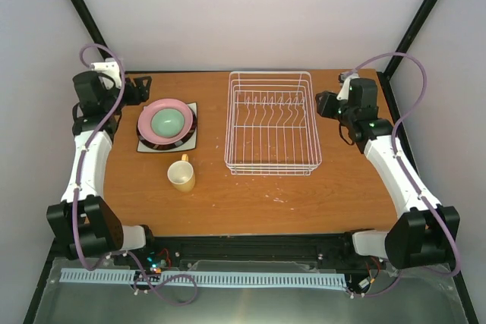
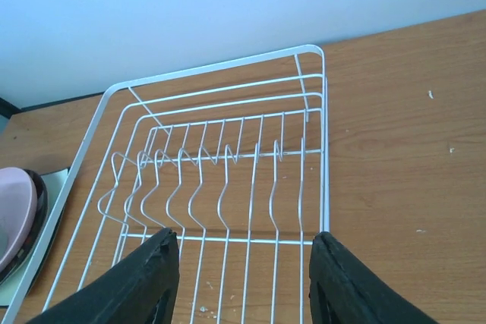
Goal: Load the mixed dishes into the dish rack
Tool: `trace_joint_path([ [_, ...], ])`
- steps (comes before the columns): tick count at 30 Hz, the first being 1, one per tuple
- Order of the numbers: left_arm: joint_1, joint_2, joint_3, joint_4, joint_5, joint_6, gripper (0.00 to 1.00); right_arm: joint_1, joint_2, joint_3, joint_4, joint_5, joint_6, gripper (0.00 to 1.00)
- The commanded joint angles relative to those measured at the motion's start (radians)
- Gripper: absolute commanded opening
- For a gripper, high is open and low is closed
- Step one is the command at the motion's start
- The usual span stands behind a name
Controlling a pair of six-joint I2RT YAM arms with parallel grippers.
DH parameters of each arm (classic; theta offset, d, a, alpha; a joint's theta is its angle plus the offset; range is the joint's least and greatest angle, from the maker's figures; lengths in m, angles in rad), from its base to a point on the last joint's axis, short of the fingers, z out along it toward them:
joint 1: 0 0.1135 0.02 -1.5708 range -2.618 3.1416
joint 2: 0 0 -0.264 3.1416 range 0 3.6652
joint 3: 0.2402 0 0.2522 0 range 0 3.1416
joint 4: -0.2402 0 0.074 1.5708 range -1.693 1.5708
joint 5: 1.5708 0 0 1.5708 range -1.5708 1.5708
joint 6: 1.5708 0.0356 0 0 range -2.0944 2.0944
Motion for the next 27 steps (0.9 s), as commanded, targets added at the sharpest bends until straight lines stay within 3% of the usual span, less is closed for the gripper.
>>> trace_joint_path([
  [1, -0.002, 0.047, 0.077, -0.127, -0.002, 0.044, 0.76, 0.001, 0.032, 0.020, 0.020, -0.042, -0.025, 0.47],
  [4, -0.002, 0.113, 0.163, -0.262, -0.017, 0.068, 0.71, 0.011, 0.061, 0.040, 0.007, -0.097, -0.035, 0.40],
  [9, -0.002, 0.168, 0.191, -0.372, -0.038, 0.066, 0.62, 0.087, 0.101, 0.094, -0.040, -0.058, -0.077, 0.28],
  [15, -0.002, 0.210, 0.197, -0.489, -0.148, 0.067, 0.60, 0.132, 0.145, 0.143, -0.079, -0.062, -0.102, 0.28],
  [27, -0.004, 0.306, 0.148, -0.540, -0.134, 0.065, 0.53, 0.141, 0.142, 0.135, -0.087, -0.079, -0.118, 0.23],
])
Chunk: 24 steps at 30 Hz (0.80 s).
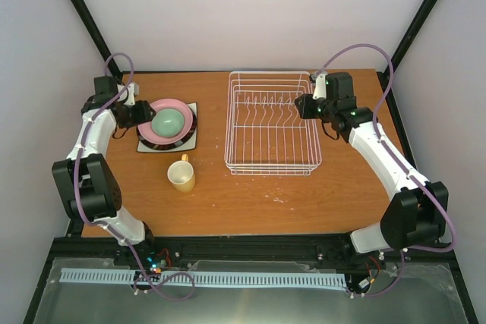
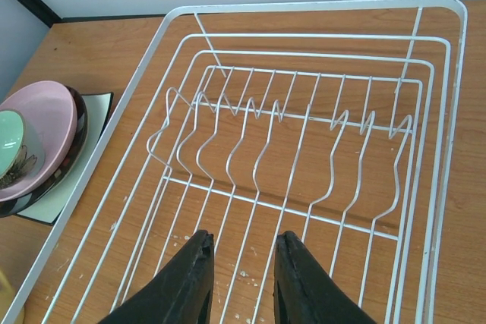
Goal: Load the mixed dishes into the dish rack
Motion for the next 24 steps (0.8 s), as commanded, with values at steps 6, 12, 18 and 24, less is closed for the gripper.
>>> trace_joint_path([
  [6, -0.019, 0.061, -0.009, -0.020, -0.067, 0.014, 0.53, 0.009, -0.015, 0.013, -0.016, -0.004, -0.016, 0.21],
  [12, -0.043, 0.116, -0.012, -0.012, -0.086, 0.014, 0.53, 0.009, -0.024, 0.011, -0.019, 0.002, -0.013, 0.22],
  [18, -0.086, 0.156, 0.007, -0.011, -0.106, 0.014, 0.50, 0.009, -0.022, 0.007, -0.025, 0.010, -0.012, 0.22],
  [24, -0.089, 0.193, 0.006, -0.004, -0.099, 0.018, 0.27, 0.009, -0.021, 0.012, -0.039, 0.018, -0.016, 0.22],
])
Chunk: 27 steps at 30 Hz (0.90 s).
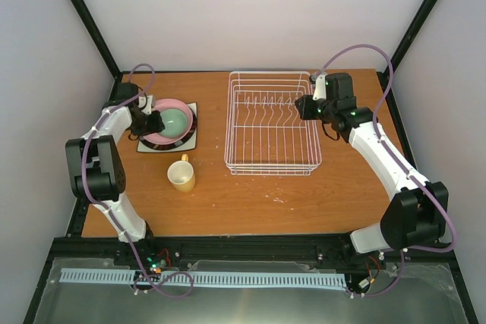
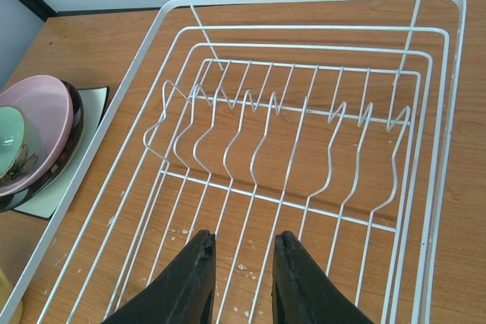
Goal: Load the mixed dishes into the dish rack
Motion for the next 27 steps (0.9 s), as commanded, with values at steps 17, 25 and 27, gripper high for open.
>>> trace_joint_path([
  [17, -0.004, -0.093, 0.048, 0.029, 0.063, 0.004, 0.01, 0.011, -0.034, -0.010, 0.004, -0.011, 0.006, 0.22],
  [25, -0.003, -0.290, 0.066, 0.165, 0.470, -0.031, 0.01, 0.009, -0.093, -0.096, 0.149, -0.198, 0.007, 0.27],
  [27, -0.003, -0.336, 0.039, 0.274, 0.709, -0.090, 0.01, 0.006, -0.105, -0.126, 0.230, -0.368, 0.032, 0.32],
])
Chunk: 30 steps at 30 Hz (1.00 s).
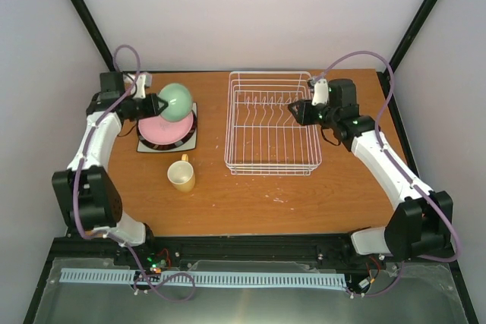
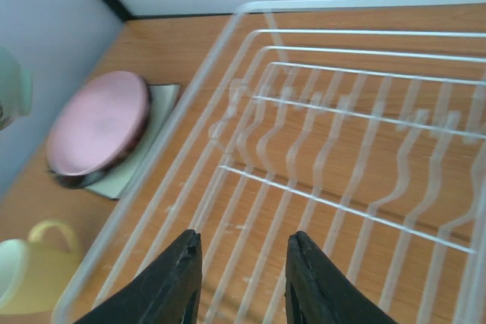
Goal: Load the mixed dishes into the dish rack
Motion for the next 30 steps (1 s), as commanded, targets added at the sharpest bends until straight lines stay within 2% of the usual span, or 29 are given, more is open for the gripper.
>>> trace_joint_path([
  [1, -0.007, -0.151, 0.016, 0.296, 0.597, -0.129, 0.00, 0.004, -0.048, -0.060, 0.200, -0.367, 0.050, 0.35],
  [3, -0.037, -0.183, -0.026, 0.427, 0.734, -0.205, 0.01, 0.000, -0.042, -0.096, 0.347, -0.562, 0.125, 0.40],
  [4, -0.062, -0.193, -0.039, 0.500, 0.781, -0.230, 0.01, 0.000, -0.036, -0.128, 0.423, -0.675, 0.178, 0.47],
  [7, -0.145, -0.207, -0.085, 0.651, 0.905, -0.336, 0.00, 0.002, -0.005, -0.221, 0.759, -0.867, 0.415, 0.62],
  [8, -0.176, -0.213, -0.111, 0.768, 0.925, -0.395, 0.01, 0.006, 0.005, -0.255, 0.913, -0.906, 0.510, 0.65],
  [10, -0.238, -0.219, -0.156, 0.897, 0.952, -0.480, 0.01, 0.012, 0.020, -0.325, 1.269, -0.942, 0.772, 0.73],
  [14, -0.324, -0.209, -0.182, 1.038, 0.964, -0.558, 0.01, 0.014, 0.132, -0.342, 1.988, -0.934, 1.380, 0.81],
  [15, -0.335, -0.206, -0.198, 1.121, 0.975, -0.610, 0.01, 0.020, 0.162, -0.324, 2.031, -0.933, 1.434, 0.82],
  [18, -0.365, -0.187, -0.229, 1.347, 0.981, -0.786, 0.01, 0.059, 0.198, -0.307, 2.037, -0.930, 1.440, 0.82],
  [24, -0.414, -0.130, -0.231, 1.475, 0.967, -0.865, 0.01, 0.158, 0.248, -0.257, 2.036, -0.942, 1.498, 0.81],
  [30, -0.438, -0.070, -0.219, 1.630, 0.956, -0.969, 0.01, 0.201, 0.270, -0.229, 2.036, -0.931, 1.519, 0.79],
])
